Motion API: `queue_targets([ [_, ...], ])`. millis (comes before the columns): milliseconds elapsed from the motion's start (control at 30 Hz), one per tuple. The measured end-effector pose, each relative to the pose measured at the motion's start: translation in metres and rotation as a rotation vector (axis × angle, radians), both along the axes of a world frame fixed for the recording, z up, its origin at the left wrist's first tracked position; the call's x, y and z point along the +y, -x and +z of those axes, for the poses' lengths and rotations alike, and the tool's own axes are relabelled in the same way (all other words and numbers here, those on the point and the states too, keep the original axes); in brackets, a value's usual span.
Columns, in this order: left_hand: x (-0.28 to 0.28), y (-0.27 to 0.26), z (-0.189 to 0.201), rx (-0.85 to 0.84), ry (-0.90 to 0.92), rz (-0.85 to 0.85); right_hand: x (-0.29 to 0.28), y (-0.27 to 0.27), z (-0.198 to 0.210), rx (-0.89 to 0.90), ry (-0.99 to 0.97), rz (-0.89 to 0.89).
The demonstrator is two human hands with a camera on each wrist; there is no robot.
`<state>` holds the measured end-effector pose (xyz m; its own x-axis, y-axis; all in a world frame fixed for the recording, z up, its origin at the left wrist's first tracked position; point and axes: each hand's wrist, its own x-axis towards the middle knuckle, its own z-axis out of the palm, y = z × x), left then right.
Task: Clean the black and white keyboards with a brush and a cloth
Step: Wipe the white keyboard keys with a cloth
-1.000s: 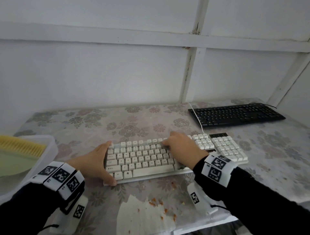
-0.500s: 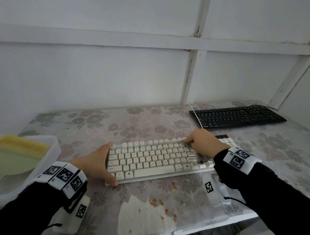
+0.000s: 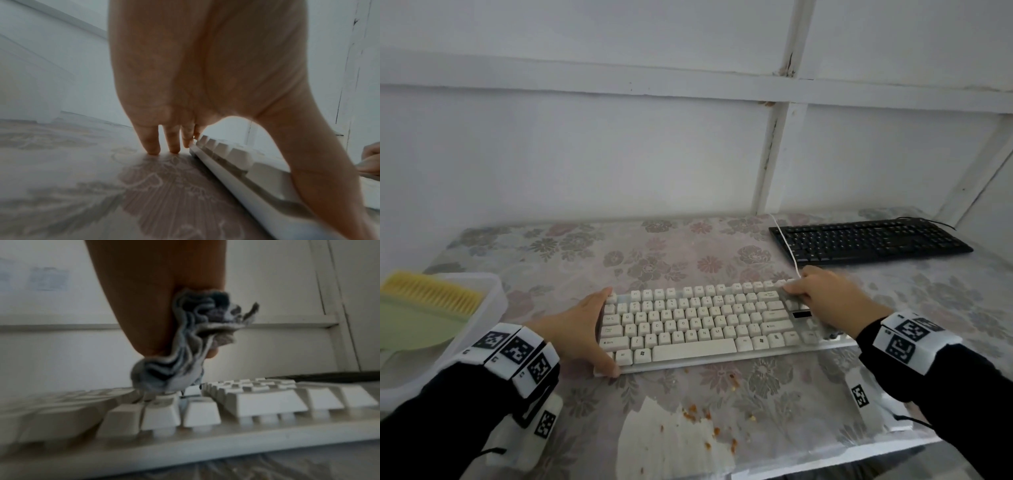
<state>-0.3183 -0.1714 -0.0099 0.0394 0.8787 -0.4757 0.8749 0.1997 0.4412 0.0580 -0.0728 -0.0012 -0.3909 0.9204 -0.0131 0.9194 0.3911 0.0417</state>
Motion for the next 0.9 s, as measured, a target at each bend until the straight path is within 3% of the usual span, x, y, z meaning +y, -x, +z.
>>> queue_targets([
  [400, -0.004, -0.002, 0.006, -0.033, 0.015, 0.002, 0.005, -0.012, -0.001, 0.038, -0.011, -0.001],
  [667, -0.004, -0.002, 0.006, -0.036, 0.019, -0.03, 0.01, -0.021, 0.012, -0.14, 0.047, -0.141],
  [800, -0.004, -0.002, 0.006, -0.019, 0.015, -0.018, 0.013, -0.025, 0.017, -0.129, 0.039, -0.177],
  [900, -0.003, -0.002, 0.007, -0.035, 0.026, -0.027, 0.005, -0.008, 0.017, -0.018, -0.005, -0.102],
])
